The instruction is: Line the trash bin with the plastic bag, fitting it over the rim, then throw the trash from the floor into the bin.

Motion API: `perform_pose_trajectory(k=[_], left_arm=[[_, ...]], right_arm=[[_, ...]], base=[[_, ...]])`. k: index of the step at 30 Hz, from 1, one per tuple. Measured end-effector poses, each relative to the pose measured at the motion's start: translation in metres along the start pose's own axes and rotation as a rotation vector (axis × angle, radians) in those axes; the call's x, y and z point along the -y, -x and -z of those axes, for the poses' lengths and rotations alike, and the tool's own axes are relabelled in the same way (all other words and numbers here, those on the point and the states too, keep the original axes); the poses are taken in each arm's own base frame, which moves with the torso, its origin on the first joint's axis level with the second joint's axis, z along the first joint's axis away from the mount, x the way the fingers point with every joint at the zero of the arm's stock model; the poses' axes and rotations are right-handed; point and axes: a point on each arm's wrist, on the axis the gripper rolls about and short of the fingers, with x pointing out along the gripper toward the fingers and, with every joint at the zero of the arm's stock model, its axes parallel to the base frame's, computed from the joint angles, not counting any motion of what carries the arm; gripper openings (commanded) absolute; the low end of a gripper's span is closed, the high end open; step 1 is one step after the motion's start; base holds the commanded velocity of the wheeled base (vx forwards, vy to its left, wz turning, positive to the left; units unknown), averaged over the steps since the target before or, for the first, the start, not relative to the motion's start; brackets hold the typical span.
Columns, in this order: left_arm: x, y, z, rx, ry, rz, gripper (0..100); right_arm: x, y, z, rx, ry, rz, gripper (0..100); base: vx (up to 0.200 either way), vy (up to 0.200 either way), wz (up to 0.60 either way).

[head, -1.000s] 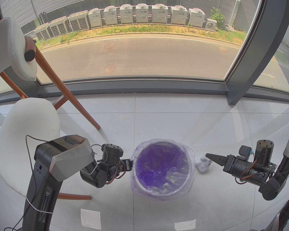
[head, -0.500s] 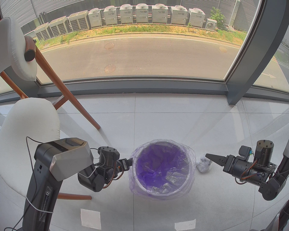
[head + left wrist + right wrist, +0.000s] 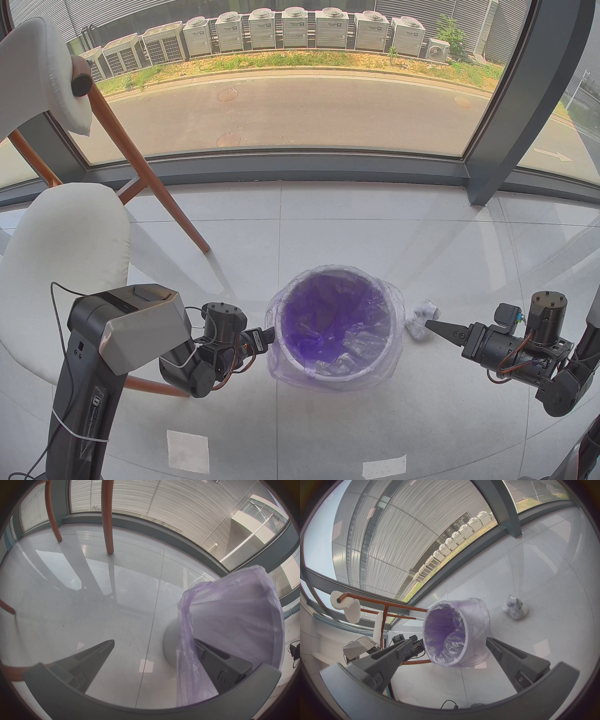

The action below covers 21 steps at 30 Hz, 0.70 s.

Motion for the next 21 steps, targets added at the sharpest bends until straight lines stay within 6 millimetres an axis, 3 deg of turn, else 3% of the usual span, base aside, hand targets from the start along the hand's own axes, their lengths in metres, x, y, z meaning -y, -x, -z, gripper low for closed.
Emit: perform_pose_trajectory(k=[13, 14, 21], left_arm=[[0.005, -0.015, -0.009, 0.041, -0.014, 0.011, 100], [0.005, -0.016, -0.008, 0.04, -0.014, 0.009, 0], [0.003, -0.026, -0.011, 0.062, -0.008, 0.01, 0]], right_arm=[[-0.002, 0.0, -0.002, 0.03, 0.012, -0.018, 100], [-0.002, 0.0, -0.002, 0.03, 0.012, -0.017, 100], [-0.001, -0.001, -0.001, 0.026, 0.009, -0.014, 100]], base=[[0.0, 0.0, 0.0], [0.0, 0.0, 0.0], [0.0, 0.0, 0.0]])
